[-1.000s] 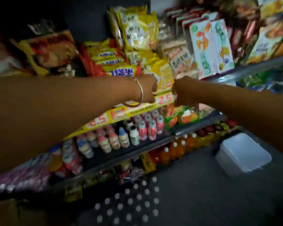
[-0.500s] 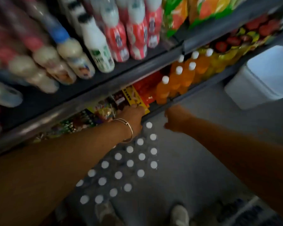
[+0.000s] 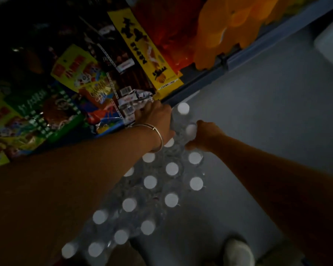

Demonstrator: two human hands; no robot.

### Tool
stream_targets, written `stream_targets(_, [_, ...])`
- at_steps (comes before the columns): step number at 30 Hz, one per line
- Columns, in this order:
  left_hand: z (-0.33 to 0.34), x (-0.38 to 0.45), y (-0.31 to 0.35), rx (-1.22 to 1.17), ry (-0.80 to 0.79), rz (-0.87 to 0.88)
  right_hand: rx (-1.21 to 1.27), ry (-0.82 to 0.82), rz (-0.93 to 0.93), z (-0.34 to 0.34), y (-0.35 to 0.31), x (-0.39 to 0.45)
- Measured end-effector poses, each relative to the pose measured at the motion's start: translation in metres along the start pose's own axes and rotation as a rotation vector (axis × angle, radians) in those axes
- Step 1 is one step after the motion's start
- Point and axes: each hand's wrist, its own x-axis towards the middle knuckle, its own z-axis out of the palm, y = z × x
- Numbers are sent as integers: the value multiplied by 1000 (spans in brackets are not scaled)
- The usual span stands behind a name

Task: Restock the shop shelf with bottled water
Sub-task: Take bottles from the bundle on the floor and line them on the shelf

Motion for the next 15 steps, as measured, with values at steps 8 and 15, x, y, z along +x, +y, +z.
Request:
stream_targets(8, [9, 5, -5, 17, 24, -21, 205, 125, -52, 11, 10, 12])
stream_targets(15, [-9, -9, 2, 48, 19, 9, 204, 210, -84, -6, 23, -10])
